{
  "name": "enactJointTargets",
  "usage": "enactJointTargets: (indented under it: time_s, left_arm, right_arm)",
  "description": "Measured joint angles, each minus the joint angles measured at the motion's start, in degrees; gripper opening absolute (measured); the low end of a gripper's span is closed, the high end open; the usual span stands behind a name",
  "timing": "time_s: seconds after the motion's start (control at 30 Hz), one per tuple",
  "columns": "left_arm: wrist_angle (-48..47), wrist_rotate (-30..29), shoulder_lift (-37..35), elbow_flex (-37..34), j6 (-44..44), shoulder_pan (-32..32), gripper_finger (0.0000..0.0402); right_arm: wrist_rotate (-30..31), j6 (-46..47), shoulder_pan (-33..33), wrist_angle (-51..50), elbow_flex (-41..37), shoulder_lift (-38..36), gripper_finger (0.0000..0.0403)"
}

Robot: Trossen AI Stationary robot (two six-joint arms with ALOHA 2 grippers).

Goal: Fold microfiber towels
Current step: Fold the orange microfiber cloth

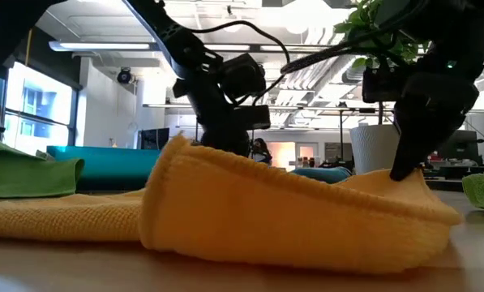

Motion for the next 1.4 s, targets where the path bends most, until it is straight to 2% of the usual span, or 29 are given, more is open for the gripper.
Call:
enactJointTargets:
  time_s: [0.27,0.43,0.6,0.83,0.93,1.17,1.3,1.4]
  left_arm:
    - [-4.19,-0.83,-0.26,0.07,0.23,-0.70,0.0123]
    - [-5.93,-3.25,-0.07,1.69,-3.00,-2.04,0.0071]
    - [-13.87,-5.27,0.51,6.83,-4.16,-3.21,0.0008]
    - [-26.73,-9.41,-0.66,15.13,-4.83,-5.11,0.0009]
    - [-30.42,-9.16,-3.66,16.82,-5.01,-5.90,0.0002]
    - [-32.31,-5.98,-14.15,17.09,-7.74,-7.19,0.0003]
    - [-32.05,-8.93,-20.65,17.09,-9.00,-7.75,0.0001]
    - [-31.80,-13.46,-25.13,17.14,-8.59,-8.46,0.0001]
  right_arm:
    - [1.12,-3.42,-2.15,-1.58,0.00,-0.02,0.0000]
    - [2.62,-3.85,-3.18,-1.38,0.00,-0.04,0.0000]
    - [2.95,-5.22,-3.56,-1.20,0.00,-0.04,0.0000]
    - [4.62,-9.69,-3.56,-6.23,3.18,-0.07,0.0000]
    - [7.34,-12.86,-3.56,-12.60,6.98,-0.07,0.0000]
    - [14.82,-23.30,-3.56,-24.18,15.84,-0.07,0.0000]
    - [22.89,-26.43,-3.56,-31.17,23.09,-0.08,0.0000]
    - [27.42,-30.68,-3.58,-34.66,29.45,-0.09,0.0000]
